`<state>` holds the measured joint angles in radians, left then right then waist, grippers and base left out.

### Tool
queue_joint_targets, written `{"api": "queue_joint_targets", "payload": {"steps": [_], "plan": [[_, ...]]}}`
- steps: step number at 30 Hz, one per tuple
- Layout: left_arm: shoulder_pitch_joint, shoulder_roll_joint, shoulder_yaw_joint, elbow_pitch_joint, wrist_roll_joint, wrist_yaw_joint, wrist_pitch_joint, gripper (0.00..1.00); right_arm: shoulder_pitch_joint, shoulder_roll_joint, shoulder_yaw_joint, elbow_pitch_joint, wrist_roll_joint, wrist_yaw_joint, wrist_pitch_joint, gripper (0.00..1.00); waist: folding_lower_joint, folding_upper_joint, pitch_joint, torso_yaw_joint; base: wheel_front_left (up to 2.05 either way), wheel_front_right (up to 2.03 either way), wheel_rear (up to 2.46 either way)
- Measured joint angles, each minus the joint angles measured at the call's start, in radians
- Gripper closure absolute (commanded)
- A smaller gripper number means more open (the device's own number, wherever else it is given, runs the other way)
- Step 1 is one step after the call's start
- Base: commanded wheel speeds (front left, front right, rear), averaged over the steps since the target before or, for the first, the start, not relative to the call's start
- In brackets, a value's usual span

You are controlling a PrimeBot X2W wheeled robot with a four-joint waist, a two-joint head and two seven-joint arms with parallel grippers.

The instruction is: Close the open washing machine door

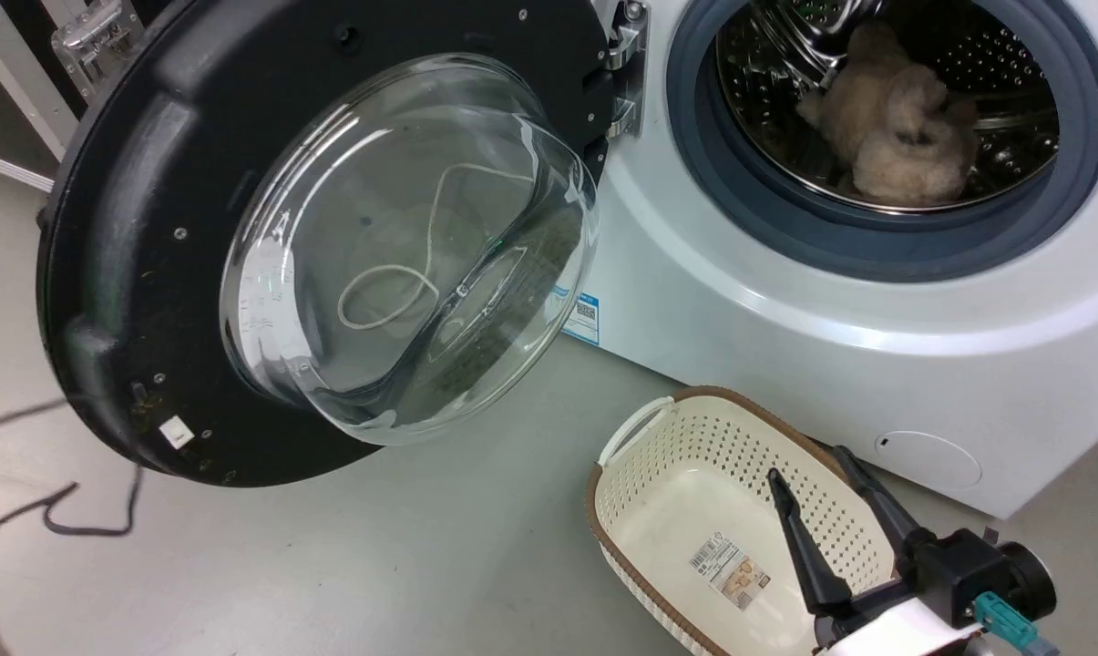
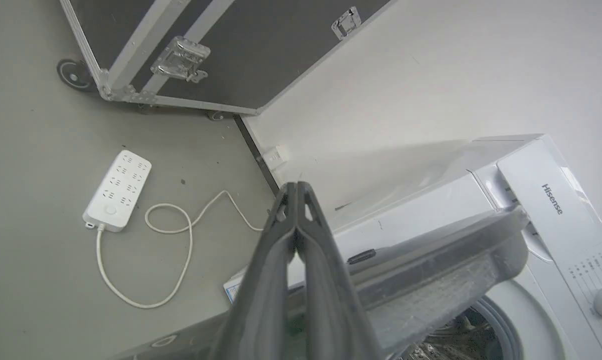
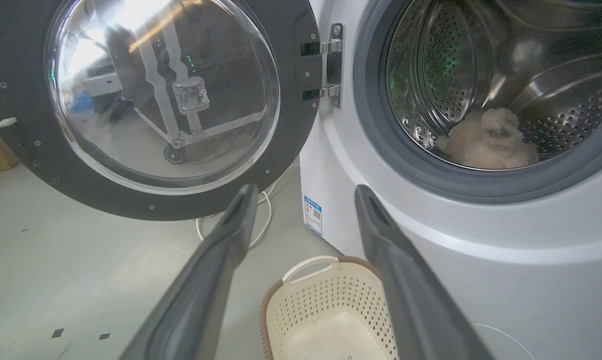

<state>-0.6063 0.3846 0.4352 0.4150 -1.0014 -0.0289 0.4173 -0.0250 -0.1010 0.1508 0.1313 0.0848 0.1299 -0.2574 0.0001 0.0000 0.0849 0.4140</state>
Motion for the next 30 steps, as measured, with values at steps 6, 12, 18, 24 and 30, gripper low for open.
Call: {"api": "queue_joint_targets", "payload": {"steps": [6,12,18,24,30], "plan": [[0.005,-0.047,-0.011,0.012,-0.116,-0.002,0.175,1.0,0.0,0.005,0.007,0.006,-0.005,0.0,0.0,0.0,-0.0001,0.0,-0.015,0.003,0.0,0.0,0.0],[0.084,-0.049,-0.029,-0.064,-0.182,-0.018,0.318,1.0,0.0,0.009,0.013,0.02,-0.005,0.0,0.0,0.0,0.0,0.0,-0.039,0.002,0.0,0.0,0.0],[0.259,-0.106,-0.053,-0.186,-0.268,-0.018,0.48,1.0,0.004,0.023,-0.003,0.023,-0.005,0.0,0.0,0.0,-0.0002,0.0,-0.084,-0.013,0.0,0.0,0.0],[0.39,-0.196,-0.119,-0.332,-0.314,0.025,0.583,1.0,0.008,0.031,-0.028,0.025,-0.008,0.0,0.0,0.0,-0.0002,0.0,-0.115,-0.035,0.0,0.0,0.0],[0.505,-0.292,-0.218,-0.472,-0.331,0.054,0.618,1.0,0.008,0.035,-0.049,0.026,-0.017,0.0,0.0,0.0,-0.0001,0.0,-0.127,-0.084,0.0,0.0,0.0]]}}
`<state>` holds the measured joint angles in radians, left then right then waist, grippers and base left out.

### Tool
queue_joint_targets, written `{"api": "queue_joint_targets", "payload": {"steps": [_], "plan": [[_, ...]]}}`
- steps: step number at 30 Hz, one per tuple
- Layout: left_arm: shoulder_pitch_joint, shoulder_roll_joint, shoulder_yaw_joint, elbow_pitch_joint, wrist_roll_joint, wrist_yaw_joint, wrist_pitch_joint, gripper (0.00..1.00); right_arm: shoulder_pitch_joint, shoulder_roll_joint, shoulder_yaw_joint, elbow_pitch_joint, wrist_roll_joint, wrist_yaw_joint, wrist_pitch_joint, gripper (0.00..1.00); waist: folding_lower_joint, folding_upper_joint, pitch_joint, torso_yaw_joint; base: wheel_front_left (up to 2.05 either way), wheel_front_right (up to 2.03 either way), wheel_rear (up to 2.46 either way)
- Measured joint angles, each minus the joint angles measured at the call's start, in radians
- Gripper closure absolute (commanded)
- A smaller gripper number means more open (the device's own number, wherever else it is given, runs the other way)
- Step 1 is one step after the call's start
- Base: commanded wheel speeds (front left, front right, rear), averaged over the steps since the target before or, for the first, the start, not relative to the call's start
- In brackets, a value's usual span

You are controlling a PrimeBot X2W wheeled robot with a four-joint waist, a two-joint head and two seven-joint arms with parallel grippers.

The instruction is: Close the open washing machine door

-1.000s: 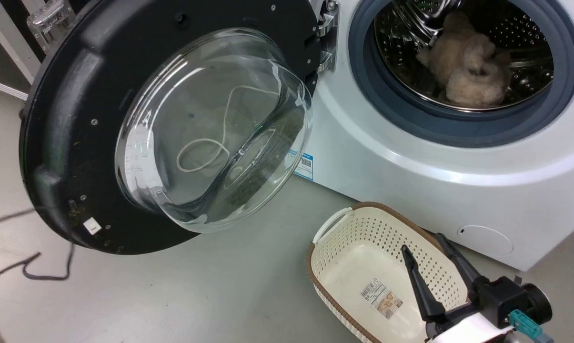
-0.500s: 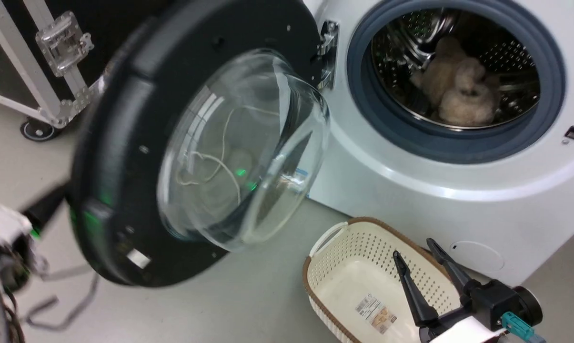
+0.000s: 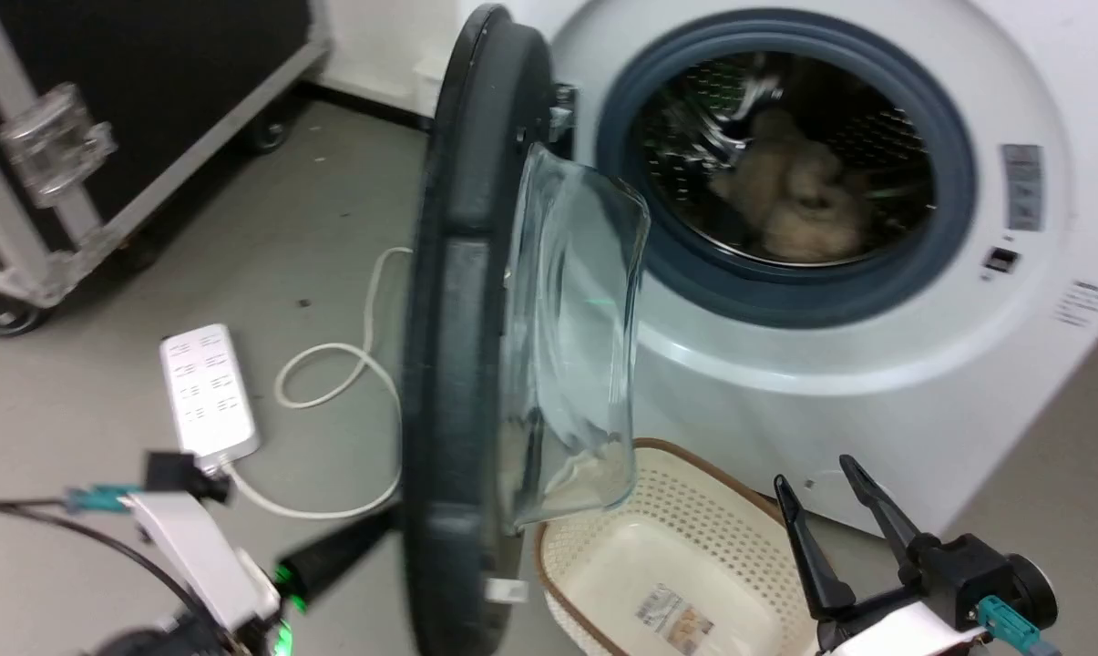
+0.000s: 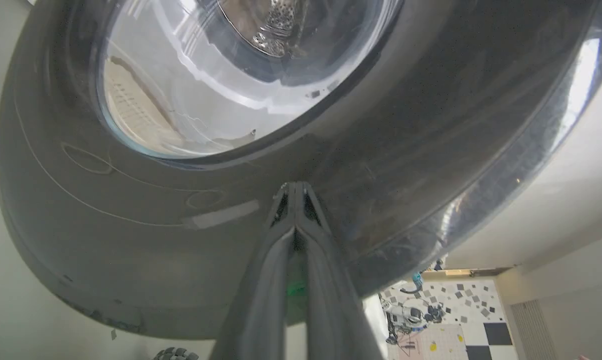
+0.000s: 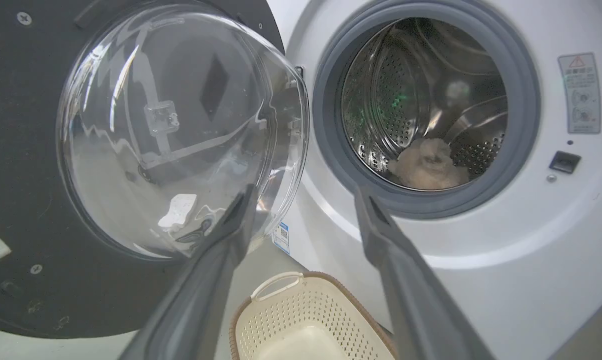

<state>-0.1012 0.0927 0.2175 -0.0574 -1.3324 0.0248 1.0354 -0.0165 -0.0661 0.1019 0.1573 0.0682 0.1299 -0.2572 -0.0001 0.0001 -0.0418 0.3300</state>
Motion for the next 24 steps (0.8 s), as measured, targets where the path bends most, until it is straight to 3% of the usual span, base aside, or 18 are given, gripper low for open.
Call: {"api": "queue_joint_targets", "payload": {"steps": [6,14,18,24], "plan": [[0.082,-0.035,-0.083,-0.049,-0.072,-0.007,-0.057,1.0,-0.002,-0.002,-0.002,0.001,-0.011,0.0,0.0,0.0,0.0,0.0,0.006,-0.083,0.0,0.0,0.0],[0.081,-0.039,-0.283,-0.003,-0.187,-0.056,-0.285,1.0,-0.016,-0.038,-0.018,-0.009,-0.014,0.0,0.0,0.0,0.0002,0.0,0.056,-0.226,0.0,0.0,0.0],[-0.004,-0.04,-0.394,0.056,-0.235,-0.089,-0.42,1.0,-0.039,-0.048,-0.025,-0.016,-0.007,0.0,0.0,0.0,0.0002,0.0,0.108,-0.326,0.0,0.0,0.0],[-0.131,-0.04,-0.463,0.141,-0.262,-0.109,-0.567,1.0,-0.067,-0.047,-0.021,-0.016,0.004,0.0,0.0,0.0,0.0003,0.0,0.168,-0.429,0.0,0.0,0.0]]}}
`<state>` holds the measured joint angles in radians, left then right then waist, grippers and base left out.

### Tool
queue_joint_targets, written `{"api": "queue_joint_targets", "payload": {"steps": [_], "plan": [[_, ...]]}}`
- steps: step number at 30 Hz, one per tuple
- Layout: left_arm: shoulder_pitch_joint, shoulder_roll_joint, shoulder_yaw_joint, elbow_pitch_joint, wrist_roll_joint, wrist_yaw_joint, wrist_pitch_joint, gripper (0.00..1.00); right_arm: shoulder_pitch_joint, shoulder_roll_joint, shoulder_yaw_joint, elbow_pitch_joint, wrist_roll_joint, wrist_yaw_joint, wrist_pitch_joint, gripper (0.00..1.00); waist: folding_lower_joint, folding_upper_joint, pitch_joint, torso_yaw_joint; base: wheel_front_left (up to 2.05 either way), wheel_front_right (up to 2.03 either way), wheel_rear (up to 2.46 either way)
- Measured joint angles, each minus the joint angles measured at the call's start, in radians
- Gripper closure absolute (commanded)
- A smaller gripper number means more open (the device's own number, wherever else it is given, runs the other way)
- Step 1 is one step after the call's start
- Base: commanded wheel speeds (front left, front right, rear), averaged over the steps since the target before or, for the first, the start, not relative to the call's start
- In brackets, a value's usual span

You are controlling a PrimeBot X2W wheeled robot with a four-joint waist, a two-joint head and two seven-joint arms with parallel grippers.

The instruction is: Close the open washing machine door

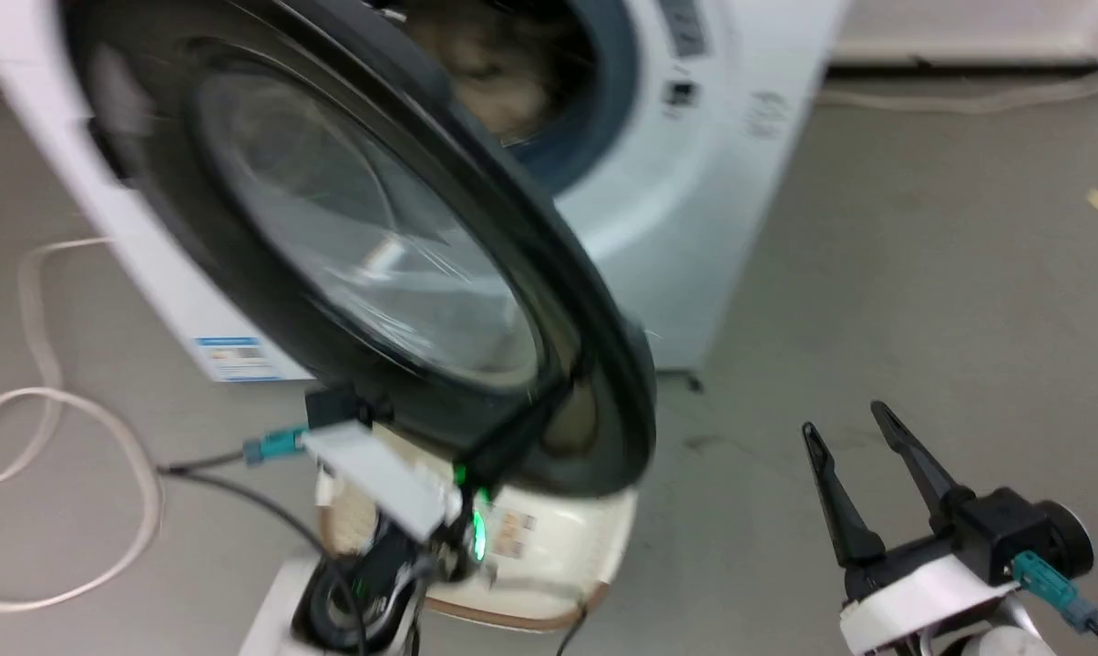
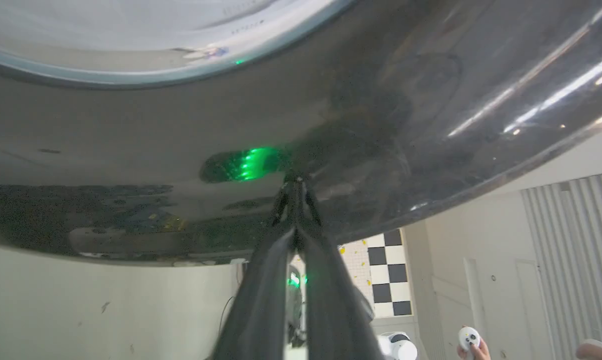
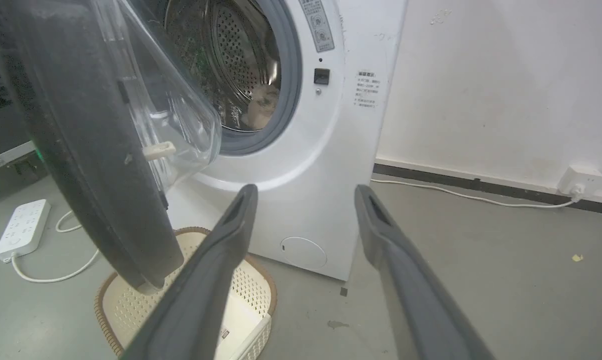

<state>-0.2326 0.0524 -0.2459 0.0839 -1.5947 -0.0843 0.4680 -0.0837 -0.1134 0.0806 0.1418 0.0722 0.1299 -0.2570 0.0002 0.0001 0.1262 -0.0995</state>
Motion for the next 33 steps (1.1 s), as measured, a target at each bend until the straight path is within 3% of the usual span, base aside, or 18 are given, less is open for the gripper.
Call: {"api": "queue_joint_targets", "payload": {"steps": [6,7,8,13,19,25,26,28,29,33], "plan": [[-0.212,-0.002,-0.03,0.161,-0.02,-0.016,-0.237,1.0,-0.037,0.016,0.009,0.004,0.01,0.0,0.0,0.0,0.0,0.0,0.079,-0.142,0.0,0.0,0.0],[-0.212,-0.002,-0.03,0.161,-0.02,-0.016,-0.237,1.0,-0.037,0.016,0.009,0.004,0.01,0.0,0.0,0.0,0.0,0.0,0.079,-0.142,0.0,0.0,0.0],[-0.271,-0.003,-0.028,0.215,-0.023,-0.018,-0.308,1.0,-0.041,0.022,0.009,0.003,0.015,0.0,0.0,0.0,0.0,0.0,0.1,-0.178,0.0,0.0,0.0],[-0.375,-0.004,-0.038,0.309,-0.053,-0.031,-0.379,1.0,-0.045,0.031,0.005,0.002,0.025,0.0,0.0,0.0,0.0,0.0,0.147,-0.244,0.0,0.0,0.0],[-0.397,-0.005,-0.05,0.367,-0.054,-0.039,-0.415,1.0,-0.045,0.037,-0.007,0.002,0.025,0.0,0.0,0.0,-0.0001,0.0,0.151,-0.252,0.0,0.0,0.0],[-0.299,0.026,-0.045,0.258,-0.012,-0.042,-0.434,1.0,-0.043,0.039,-0.019,-0.001,0.023,0.0,0.0,0.0,-0.0002,0.0,0.11,-0.199,0.0,0.0,0.0],[-0.264,0.037,-0.048,0.236,0.004,-0.042,-0.445,0.87,-0.042,0.038,-0.021,-0.002,0.022,0.0,0.0,0.0,-0.0002,0.0,0.101,-0.187,0.0,0.0,0.0],[-0.19,0.068,-0.058,0.193,0.045,-0.042,-0.472,0.09,-0.035,0.035,-0.024,-0.002,0.015,0.0,0.0,0.0,-0.0002,0.0,0.076,-0.165,0.0,0.0,0.0],[-0.152,0.084,-0.062,0.171,0.063,-0.042,-0.488,0.0,-0.026,0.035,-0.027,-0.003,0.012,0.0,0.0,0.0,-0.0003,0.0,0.062,-0.153,0.0,0.0,0.0],[-0.016,0.144,-0.082,0.083,0.155,-0.042,-0.573,0.0,0.012,0.028,-0.035,-0.004,0.006,0.0,0.0,0.0,-0.0004,0.0,0.009,-0.094,0.0,0.0,0.0]]}}
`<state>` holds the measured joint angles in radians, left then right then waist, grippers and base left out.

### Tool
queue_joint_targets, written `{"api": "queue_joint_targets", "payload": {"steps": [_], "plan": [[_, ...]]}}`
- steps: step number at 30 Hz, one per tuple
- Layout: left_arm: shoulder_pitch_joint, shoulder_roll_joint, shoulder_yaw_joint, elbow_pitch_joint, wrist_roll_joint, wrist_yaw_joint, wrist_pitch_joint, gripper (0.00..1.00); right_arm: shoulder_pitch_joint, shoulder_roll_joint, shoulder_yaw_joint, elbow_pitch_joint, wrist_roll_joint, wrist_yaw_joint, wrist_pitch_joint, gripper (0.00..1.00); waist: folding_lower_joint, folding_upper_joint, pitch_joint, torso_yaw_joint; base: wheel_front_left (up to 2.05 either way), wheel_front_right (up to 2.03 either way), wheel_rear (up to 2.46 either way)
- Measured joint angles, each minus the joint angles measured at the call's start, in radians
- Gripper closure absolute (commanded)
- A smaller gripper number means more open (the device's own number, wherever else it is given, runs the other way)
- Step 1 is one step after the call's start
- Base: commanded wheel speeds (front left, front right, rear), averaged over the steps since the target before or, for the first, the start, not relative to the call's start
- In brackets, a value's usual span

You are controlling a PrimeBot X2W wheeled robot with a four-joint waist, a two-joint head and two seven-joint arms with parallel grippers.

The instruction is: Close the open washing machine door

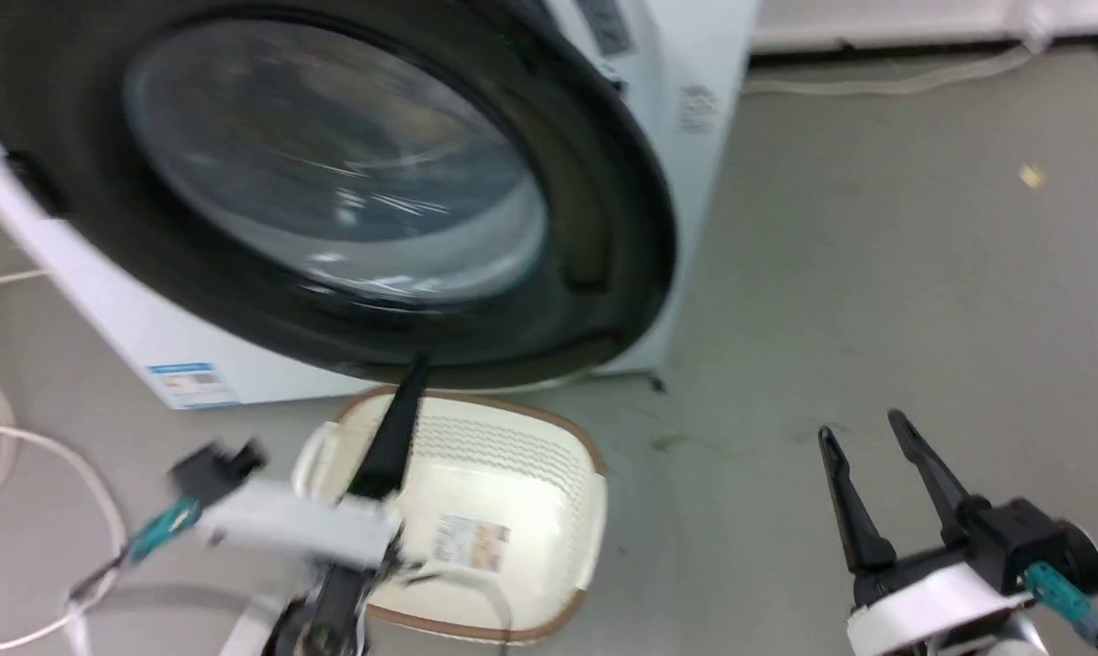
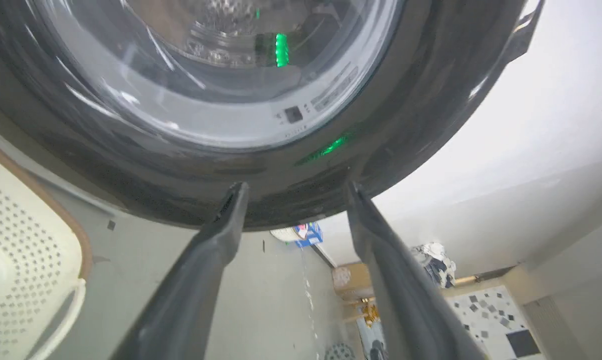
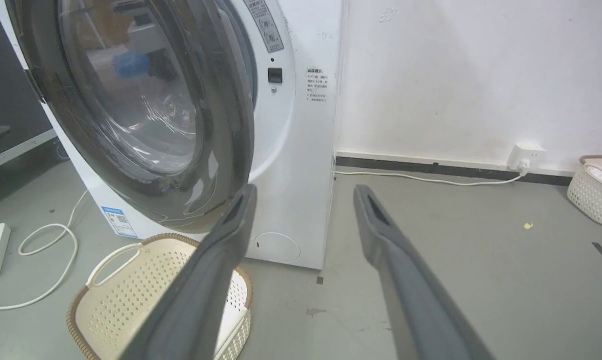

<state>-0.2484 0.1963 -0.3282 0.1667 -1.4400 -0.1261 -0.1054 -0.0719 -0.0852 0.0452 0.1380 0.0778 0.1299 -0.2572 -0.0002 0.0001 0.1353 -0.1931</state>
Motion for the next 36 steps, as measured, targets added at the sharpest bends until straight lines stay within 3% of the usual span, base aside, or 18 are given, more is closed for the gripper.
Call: {"api": "queue_joint_targets", "payload": {"steps": [3,7,10,14,17,21,27,36], "plan": [[0.072,0.039,0.013,-0.043,0.105,0.0,-0.115,0.0,0.025,-0.001,-0.006,-0.001,0.006,0.0,0.0,0.0,0.0,0.0,-0.037,0.053,0.0,0.0,0.0],[0.143,0.049,0.085,-0.058,0.275,0.0,-0.151,0.0,0.047,-0.002,-0.006,-0.004,0.021,0.0,0.0,0.0,0.0,0.0,-0.082,0.122,0.0,0.0,0.0],[0.181,0.025,0.216,-0.095,0.496,0.001,-0.151,0.0,0.054,-0.002,-0.011,-0.012,0.021,0.0,0.0,0.0,0.0,0.0,-0.11,0.167,0.0,0.0,0.0],[0.235,-0.039,0.308,-0.166,0.799,0.006,-0.152,0.0,0.063,-0.001,-0.015,-0.019,0.019,0.0,0.0,0.0,0.0,0.0,-0.136,0.209,0.0,0.0,0.0],[0.27,-0.087,0.327,-0.192,0.946,0.008,-0.152,0.0,0.066,0.0,-0.012,-0.019,0.016,0.0,0.0,0.0,0.0,-0.0001,-0.141,0.222,0.0,0.0,0.0],[0.3,-0.089,0.308,-0.203,1.154,0.008,-0.152,0.0,0.071,0.001,-0.009,-0.019,0.01,0.0,0.0,0.0,0.0002,0.0,-0.132,0.222,0.0,0.0,0.0],[0.321,-0.091,0.262,-0.178,1.322,0.01,-0.152,0.0,0.077,0.007,-0.006,-0.016,0.01,0.0,0.0,0.0,0.0003,-0.0001,-0.119,0.217,0.0,0.0,0.0],[0.333,-0.104,0.238,-0.153,1.377,0.028,-0.152,0.0,0.078,0.011,0.012,-0.024,0.014,0.0,0.0,0.0,0.0002,0.0,-0.107,0.22,0.0,0.0,0.0]]}}
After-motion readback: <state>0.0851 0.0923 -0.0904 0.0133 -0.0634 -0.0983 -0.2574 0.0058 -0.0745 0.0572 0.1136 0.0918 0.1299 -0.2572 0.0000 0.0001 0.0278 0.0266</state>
